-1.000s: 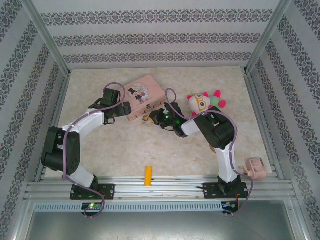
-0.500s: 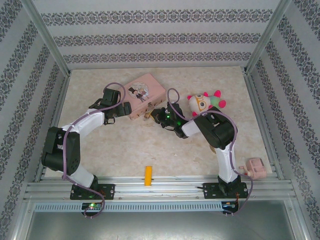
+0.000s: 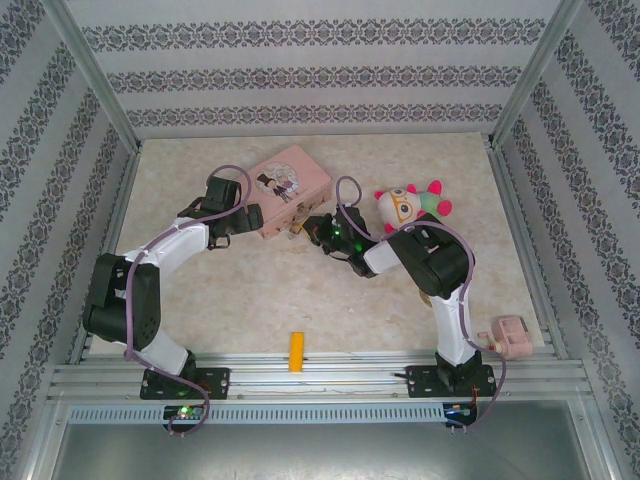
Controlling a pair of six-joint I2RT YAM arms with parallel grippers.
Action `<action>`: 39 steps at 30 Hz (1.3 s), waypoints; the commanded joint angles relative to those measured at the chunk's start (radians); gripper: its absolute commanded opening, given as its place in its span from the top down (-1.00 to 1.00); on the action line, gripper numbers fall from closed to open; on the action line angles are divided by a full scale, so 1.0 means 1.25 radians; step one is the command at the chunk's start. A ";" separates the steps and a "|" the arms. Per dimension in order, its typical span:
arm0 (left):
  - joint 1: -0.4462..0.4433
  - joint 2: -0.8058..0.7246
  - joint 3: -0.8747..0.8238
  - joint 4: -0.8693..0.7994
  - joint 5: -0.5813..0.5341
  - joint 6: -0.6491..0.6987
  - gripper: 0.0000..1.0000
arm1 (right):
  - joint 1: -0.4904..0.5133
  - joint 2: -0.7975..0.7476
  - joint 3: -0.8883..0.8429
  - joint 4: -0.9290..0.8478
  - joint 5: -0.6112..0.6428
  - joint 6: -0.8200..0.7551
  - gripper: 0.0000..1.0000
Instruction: Unlock the padlock with the key
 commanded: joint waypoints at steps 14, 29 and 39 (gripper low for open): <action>-0.103 -0.010 0.047 0.016 -0.127 0.039 -0.99 | -0.015 0.005 -0.013 0.047 0.057 0.008 1.00; -0.107 0.045 0.038 -0.025 -0.181 0.038 -0.99 | -0.033 -0.001 -0.024 0.078 0.069 0.023 1.00; -0.107 0.052 0.028 -0.023 -0.160 0.036 -0.99 | -0.034 0.018 0.004 0.088 0.081 0.037 1.00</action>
